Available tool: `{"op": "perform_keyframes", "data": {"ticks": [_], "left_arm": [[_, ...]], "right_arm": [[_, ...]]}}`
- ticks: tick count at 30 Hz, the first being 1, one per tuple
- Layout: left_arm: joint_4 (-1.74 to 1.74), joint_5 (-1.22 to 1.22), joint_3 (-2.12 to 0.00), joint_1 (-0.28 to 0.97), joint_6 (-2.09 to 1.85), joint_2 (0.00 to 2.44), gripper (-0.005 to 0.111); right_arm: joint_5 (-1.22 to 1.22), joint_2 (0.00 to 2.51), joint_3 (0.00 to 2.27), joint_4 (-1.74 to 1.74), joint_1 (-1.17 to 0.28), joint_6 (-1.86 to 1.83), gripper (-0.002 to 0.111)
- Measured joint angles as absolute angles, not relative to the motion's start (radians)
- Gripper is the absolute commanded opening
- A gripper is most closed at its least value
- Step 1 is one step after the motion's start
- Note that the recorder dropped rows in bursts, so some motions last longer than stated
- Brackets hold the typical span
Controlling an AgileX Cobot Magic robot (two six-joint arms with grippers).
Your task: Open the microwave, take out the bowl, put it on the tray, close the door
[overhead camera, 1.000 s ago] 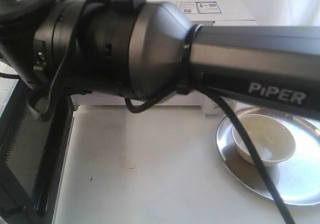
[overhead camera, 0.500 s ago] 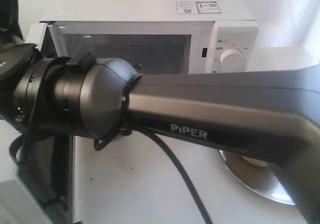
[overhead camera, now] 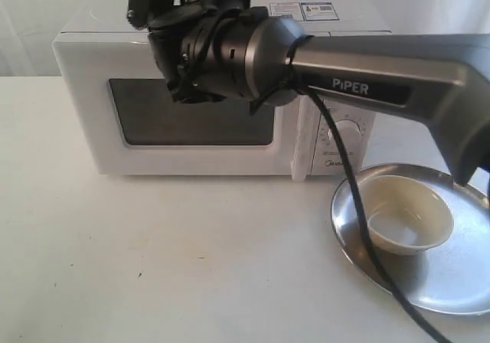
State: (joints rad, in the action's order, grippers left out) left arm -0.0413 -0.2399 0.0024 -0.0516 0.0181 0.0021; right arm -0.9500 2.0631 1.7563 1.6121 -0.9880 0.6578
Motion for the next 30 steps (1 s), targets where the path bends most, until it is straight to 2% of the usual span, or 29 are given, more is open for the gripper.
{"op": "perform_keyframes", "data": {"ticks": [6, 10, 16, 26, 30], "left_arm": [[-0.041, -0.24, 0.002, -0.052, 0.018, 0.002, 0.0], [-0.041, -0.24, 0.002, -0.052, 0.018, 0.002, 0.0], [-0.041, -0.24, 0.002, -0.052, 0.018, 0.002, 0.0], [-0.041, -0.24, 0.002, -0.052, 0.018, 0.002, 0.0], [-0.041, -0.24, 0.002, -0.052, 0.018, 0.002, 0.0]], "right_arm": [[-0.896, 2.038, 1.754, 1.388, -0.921, 0.66, 0.0], [-0.942, 2.013, 1.747, 1.3, -0.897, 0.632, 0.0], [-0.973, 1.908, 1.592, 1.328, -0.848, 0.657, 0.0], [-0.753, 1.667, 1.337, 1.306, -0.839, 0.847, 0.0], [-0.713, 1.586, 1.256, 1.183, -0.847, 0.865, 0.0]]}}
